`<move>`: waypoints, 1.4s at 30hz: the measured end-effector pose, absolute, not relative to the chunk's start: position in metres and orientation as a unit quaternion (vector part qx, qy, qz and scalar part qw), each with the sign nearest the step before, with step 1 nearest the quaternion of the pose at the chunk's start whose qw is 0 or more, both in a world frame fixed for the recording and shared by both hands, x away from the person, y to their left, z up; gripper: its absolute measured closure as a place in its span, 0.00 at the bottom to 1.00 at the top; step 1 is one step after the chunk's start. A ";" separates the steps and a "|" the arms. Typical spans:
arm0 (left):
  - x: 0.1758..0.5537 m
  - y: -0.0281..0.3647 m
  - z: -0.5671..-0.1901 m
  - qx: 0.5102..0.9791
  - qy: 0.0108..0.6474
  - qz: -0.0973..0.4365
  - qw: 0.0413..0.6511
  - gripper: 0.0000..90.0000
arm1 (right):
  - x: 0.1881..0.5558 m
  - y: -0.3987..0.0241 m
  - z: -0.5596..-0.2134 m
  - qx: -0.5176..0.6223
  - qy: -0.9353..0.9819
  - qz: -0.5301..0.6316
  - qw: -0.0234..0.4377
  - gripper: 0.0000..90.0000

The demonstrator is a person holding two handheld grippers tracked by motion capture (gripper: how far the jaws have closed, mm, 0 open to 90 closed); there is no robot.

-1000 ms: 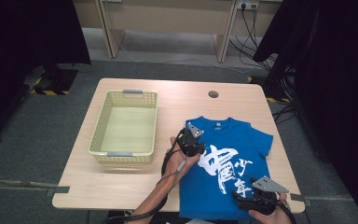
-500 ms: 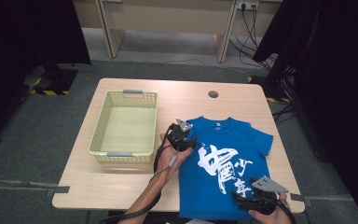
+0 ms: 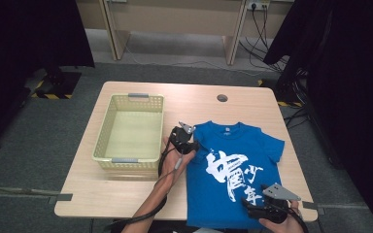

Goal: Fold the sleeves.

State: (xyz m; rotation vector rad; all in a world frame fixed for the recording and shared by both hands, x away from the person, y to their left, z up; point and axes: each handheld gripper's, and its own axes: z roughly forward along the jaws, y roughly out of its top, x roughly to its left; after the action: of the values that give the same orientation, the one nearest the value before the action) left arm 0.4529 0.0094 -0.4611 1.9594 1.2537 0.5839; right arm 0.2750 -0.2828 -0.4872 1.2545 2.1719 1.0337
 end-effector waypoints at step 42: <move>0.464 0.001 -0.476 0.758 0.491 0.238 0.357 0.30 | 0.275 -0.283 -0.487 0.451 0.783 0.373 0.213 0.12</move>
State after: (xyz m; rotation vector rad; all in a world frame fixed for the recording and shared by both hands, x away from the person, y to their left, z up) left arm 0.4638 0.0013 -0.4761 1.9574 1.2688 0.6132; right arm 0.2751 -0.2829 -0.4873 1.2518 2.1727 1.0354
